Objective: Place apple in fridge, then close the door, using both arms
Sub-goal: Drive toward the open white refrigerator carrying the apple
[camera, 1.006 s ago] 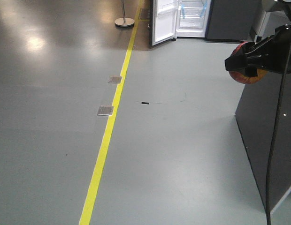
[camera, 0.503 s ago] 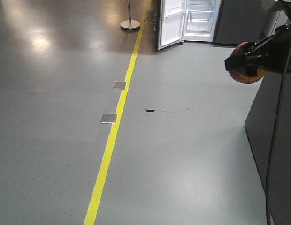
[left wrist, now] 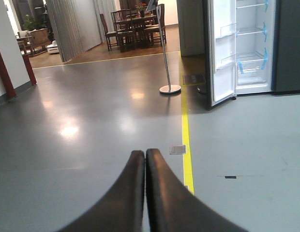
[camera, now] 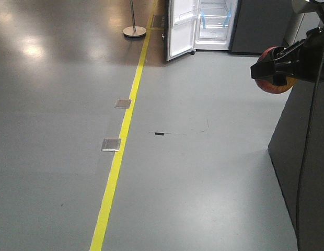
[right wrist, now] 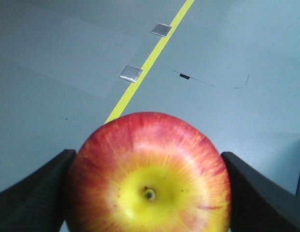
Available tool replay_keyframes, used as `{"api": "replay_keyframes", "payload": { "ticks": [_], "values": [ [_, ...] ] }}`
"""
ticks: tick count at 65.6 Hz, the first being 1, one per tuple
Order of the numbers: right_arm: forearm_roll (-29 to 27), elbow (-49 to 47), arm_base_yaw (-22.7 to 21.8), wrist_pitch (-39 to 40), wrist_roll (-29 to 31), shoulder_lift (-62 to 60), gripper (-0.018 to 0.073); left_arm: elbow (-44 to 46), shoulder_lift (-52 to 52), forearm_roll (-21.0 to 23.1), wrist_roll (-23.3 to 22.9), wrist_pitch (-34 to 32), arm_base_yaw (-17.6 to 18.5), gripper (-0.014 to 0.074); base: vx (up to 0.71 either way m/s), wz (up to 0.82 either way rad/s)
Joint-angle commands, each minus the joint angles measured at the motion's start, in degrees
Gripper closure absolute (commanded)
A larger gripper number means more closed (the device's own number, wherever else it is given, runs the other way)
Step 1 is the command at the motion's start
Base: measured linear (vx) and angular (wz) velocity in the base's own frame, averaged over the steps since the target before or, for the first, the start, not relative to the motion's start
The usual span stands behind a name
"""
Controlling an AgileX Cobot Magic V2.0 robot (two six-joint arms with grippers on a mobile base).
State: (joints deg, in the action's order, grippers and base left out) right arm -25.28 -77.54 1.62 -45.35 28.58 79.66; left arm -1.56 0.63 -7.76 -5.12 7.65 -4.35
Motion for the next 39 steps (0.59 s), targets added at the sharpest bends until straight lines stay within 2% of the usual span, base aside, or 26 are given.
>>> {"api": "replay_keyframes", "payload": {
  "ticks": [1, 39],
  "values": [
    [-1.5, -1.7, -0.3, 3.5, 0.6, -2.0, 0.0445, -0.9, 0.9, 0.2, -0.1, -4.0, 0.0, 0.0604, 0.24, -0.07],
    [-1.5, -1.7, -0.3, 3.5, 0.6, -2.0, 0.0445, -0.9, 0.9, 0.2, -0.1, -4.0, 0.0, 0.0604, 0.23, 0.01]
  ]
}}
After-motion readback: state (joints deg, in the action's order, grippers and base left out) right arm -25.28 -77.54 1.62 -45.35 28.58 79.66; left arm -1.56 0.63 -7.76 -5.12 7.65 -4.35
